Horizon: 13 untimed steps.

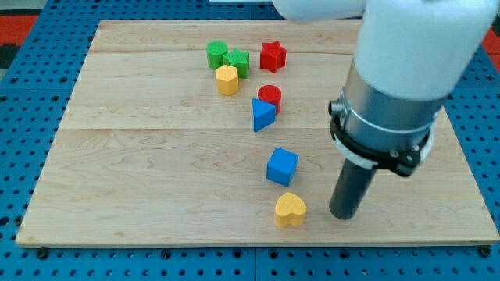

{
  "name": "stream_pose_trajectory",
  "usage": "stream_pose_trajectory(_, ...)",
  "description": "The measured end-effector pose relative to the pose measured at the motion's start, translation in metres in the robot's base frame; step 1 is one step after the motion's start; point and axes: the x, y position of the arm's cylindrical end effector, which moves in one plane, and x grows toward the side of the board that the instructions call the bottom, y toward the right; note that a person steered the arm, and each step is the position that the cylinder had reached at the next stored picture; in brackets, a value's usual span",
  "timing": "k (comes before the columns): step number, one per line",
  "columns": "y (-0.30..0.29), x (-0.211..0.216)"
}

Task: Move the blue cube to the left side of the yellow heart

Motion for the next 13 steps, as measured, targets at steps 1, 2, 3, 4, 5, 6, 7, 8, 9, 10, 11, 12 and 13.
stream_pose_trajectory(1,-0.026,0.031)
stream_pose_trajectory(2,-0.069,0.030)
stream_pose_trajectory(3,-0.072,-0.001)
stream_pose_trajectory(4,-0.012,-0.004)
stream_pose_trajectory(5,0.059,-0.024)
stream_pose_trajectory(6,0.020,-0.056)
stream_pose_trajectory(7,-0.047,-0.079)
stream_pose_trajectory(8,-0.101,-0.082)
stream_pose_trajectory(9,-0.123,-0.099)
stream_pose_trajectory(10,-0.155,-0.100)
stream_pose_trajectory(11,-0.193,-0.108)
stream_pose_trajectory(12,-0.192,-0.070)
stream_pose_trajectory(13,-0.162,-0.055)
